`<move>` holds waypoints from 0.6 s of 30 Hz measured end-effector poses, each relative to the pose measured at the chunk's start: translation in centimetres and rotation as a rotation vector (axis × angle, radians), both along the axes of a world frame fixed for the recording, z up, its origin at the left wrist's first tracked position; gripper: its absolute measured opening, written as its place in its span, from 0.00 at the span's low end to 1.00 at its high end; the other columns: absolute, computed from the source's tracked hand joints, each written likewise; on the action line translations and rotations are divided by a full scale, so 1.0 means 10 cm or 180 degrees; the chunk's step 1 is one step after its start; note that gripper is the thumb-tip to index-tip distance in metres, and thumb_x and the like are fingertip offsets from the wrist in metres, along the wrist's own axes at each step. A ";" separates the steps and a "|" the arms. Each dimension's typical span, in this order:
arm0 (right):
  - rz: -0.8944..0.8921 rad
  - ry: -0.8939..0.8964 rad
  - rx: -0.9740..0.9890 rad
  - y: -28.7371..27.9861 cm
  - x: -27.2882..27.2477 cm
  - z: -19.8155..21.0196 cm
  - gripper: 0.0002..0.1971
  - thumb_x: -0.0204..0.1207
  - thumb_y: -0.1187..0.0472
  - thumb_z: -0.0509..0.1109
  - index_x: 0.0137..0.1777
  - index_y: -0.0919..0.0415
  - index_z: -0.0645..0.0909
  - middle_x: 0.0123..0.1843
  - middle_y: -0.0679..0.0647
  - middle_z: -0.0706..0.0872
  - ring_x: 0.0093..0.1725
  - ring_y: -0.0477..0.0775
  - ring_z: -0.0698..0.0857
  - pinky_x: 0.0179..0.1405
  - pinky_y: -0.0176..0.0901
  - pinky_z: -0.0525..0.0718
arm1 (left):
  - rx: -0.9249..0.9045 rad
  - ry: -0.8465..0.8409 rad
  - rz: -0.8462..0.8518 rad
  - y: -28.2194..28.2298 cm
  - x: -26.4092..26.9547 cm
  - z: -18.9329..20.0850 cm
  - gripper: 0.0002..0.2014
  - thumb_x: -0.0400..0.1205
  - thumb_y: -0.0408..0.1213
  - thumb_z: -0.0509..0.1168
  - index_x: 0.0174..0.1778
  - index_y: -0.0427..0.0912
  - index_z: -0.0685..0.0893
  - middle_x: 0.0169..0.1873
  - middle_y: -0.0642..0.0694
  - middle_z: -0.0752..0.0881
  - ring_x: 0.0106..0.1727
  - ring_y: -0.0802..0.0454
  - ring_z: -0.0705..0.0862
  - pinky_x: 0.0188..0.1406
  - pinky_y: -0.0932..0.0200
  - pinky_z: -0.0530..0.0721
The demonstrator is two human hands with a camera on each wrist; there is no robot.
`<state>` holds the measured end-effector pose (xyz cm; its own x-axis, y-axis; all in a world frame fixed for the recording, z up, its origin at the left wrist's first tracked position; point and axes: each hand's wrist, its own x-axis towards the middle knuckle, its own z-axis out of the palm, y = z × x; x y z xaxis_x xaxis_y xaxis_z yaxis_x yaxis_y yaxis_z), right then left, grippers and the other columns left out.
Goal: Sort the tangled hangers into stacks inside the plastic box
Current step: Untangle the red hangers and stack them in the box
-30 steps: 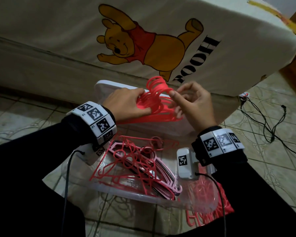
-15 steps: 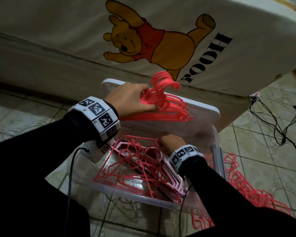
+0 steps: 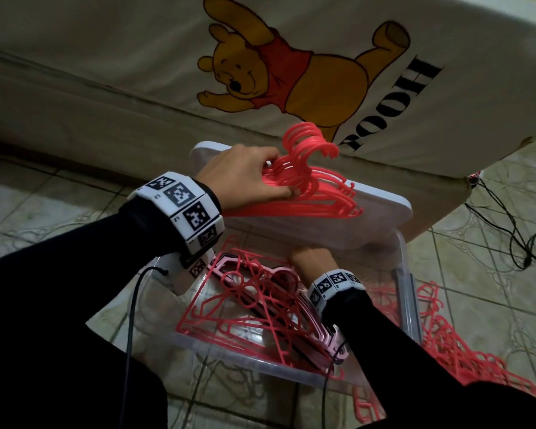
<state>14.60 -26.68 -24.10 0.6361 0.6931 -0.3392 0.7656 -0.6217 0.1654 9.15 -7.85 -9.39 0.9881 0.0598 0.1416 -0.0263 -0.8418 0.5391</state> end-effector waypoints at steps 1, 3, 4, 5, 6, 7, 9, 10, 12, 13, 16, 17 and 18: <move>0.0020 0.0017 -0.0018 0.00 -0.01 0.02 0.12 0.78 0.65 0.60 0.57 0.61 0.82 0.56 0.60 0.87 0.56 0.64 0.86 0.47 0.52 0.82 | 0.0026 -0.0019 0.0000 0.00 0.00 0.00 0.19 0.68 0.66 0.67 0.44 0.57 0.80 0.39 0.54 0.87 0.43 0.52 0.84 0.43 0.53 0.81; 0.0057 0.0108 -0.0088 0.01 -0.04 0.05 0.13 0.79 0.65 0.59 0.60 0.61 0.80 0.58 0.60 0.85 0.58 0.63 0.85 0.49 0.52 0.82 | 0.0042 -0.0063 0.0016 0.01 0.01 0.01 0.21 0.67 0.69 0.66 0.45 0.57 0.81 0.39 0.54 0.86 0.43 0.52 0.84 0.41 0.55 0.78; 0.0080 0.0169 -0.0115 0.01 -0.07 0.07 0.13 0.79 0.65 0.60 0.61 0.61 0.79 0.59 0.61 0.85 0.59 0.64 0.84 0.49 0.53 0.81 | 0.0040 -0.0084 0.0020 0.01 0.00 0.01 0.24 0.65 0.71 0.64 0.45 0.56 0.81 0.38 0.53 0.86 0.42 0.52 0.84 0.40 0.55 0.77; 0.0105 0.0216 -0.0118 0.01 -0.09 0.08 0.13 0.79 0.65 0.60 0.62 0.62 0.79 0.59 0.62 0.84 0.59 0.64 0.84 0.49 0.53 0.81 | 0.0035 -0.0103 0.0019 0.01 0.00 0.03 0.26 0.64 0.72 0.62 0.45 0.56 0.81 0.38 0.53 0.87 0.42 0.52 0.84 0.39 0.55 0.77; 0.0124 0.0238 -0.0098 0.02 -0.10 0.10 0.14 0.79 0.66 0.60 0.62 0.63 0.78 0.59 0.62 0.84 0.59 0.64 0.84 0.49 0.53 0.80 | 0.0029 -0.0126 0.0018 0.01 -0.01 0.04 0.26 0.63 0.73 0.61 0.45 0.56 0.81 0.38 0.53 0.86 0.41 0.52 0.84 0.38 0.55 0.77; 0.0116 0.0250 -0.0058 0.01 -0.10 0.12 0.14 0.78 0.67 0.60 0.62 0.64 0.78 0.58 0.63 0.84 0.58 0.65 0.83 0.48 0.53 0.80 | 0.0028 -0.0148 0.0026 0.01 -0.01 0.05 0.26 0.63 0.73 0.61 0.44 0.57 0.81 0.37 0.53 0.86 0.41 0.52 0.83 0.36 0.56 0.77; 0.0006 0.0304 0.0068 -0.02 -0.09 0.14 0.14 0.78 0.68 0.59 0.63 0.64 0.76 0.59 0.64 0.82 0.58 0.66 0.84 0.47 0.53 0.79 | 0.0042 -0.0183 0.0046 0.01 -0.01 0.06 0.23 0.64 0.72 0.62 0.42 0.59 0.79 0.36 0.55 0.85 0.40 0.54 0.83 0.32 0.60 0.74; -0.0078 0.0361 0.0111 -0.06 -0.08 0.14 0.15 0.78 0.68 0.59 0.64 0.64 0.75 0.60 0.65 0.82 0.58 0.67 0.84 0.48 0.54 0.80 | 0.0058 -0.0189 0.0055 0.01 -0.02 0.06 0.21 0.65 0.72 0.62 0.41 0.60 0.78 0.35 0.55 0.85 0.39 0.54 0.82 0.31 0.62 0.72; -0.0253 0.0487 0.0128 -0.14 -0.08 0.13 0.16 0.79 0.68 0.59 0.66 0.64 0.72 0.60 0.66 0.83 0.58 0.68 0.84 0.50 0.54 0.80 | 0.0098 -0.0187 0.0068 0.00 -0.02 0.07 0.20 0.66 0.70 0.64 0.40 0.60 0.77 0.34 0.56 0.84 0.39 0.53 0.82 0.29 0.60 0.70; -0.0350 0.0549 0.0156 -0.18 -0.09 0.12 0.16 0.79 0.67 0.58 0.66 0.64 0.71 0.59 0.66 0.83 0.58 0.68 0.84 0.50 0.54 0.80 | 0.0100 -0.0179 0.0069 -0.01 -0.02 0.07 0.19 0.67 0.69 0.65 0.40 0.59 0.77 0.32 0.56 0.82 0.39 0.53 0.82 0.29 0.59 0.69; -0.0526 0.0723 0.0267 -0.21 -0.10 0.14 0.15 0.78 0.67 0.58 0.65 0.64 0.70 0.57 0.69 0.84 0.57 0.69 0.84 0.50 0.53 0.79 | 0.0073 -0.0157 0.0047 -0.03 -0.01 0.06 0.18 0.68 0.68 0.67 0.39 0.59 0.77 0.29 0.57 0.80 0.38 0.52 0.81 0.28 0.61 0.69; -0.0525 0.0708 0.0269 -0.19 -0.10 0.15 0.15 0.78 0.69 0.58 0.65 0.65 0.71 0.57 0.69 0.84 0.57 0.69 0.84 0.50 0.53 0.79 | 0.0082 -0.0161 0.0045 -0.03 -0.01 0.06 0.18 0.68 0.67 0.67 0.39 0.59 0.77 0.30 0.56 0.80 0.38 0.52 0.81 0.28 0.60 0.69; -0.0498 0.0663 0.0242 -0.16 -0.09 0.17 0.16 0.78 0.70 0.57 0.65 0.66 0.72 0.58 0.68 0.84 0.58 0.69 0.84 0.50 0.52 0.79 | 0.0093 -0.0165 0.0046 -0.03 -0.01 0.05 0.17 0.68 0.67 0.67 0.40 0.59 0.77 0.31 0.56 0.81 0.39 0.52 0.81 0.28 0.60 0.69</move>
<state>13.73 -28.31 -22.42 0.6595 0.6203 -0.4246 0.6718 -0.7398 -0.0374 9.10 -8.11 -8.85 0.9785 0.0690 0.1944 -0.0414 -0.8576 0.5126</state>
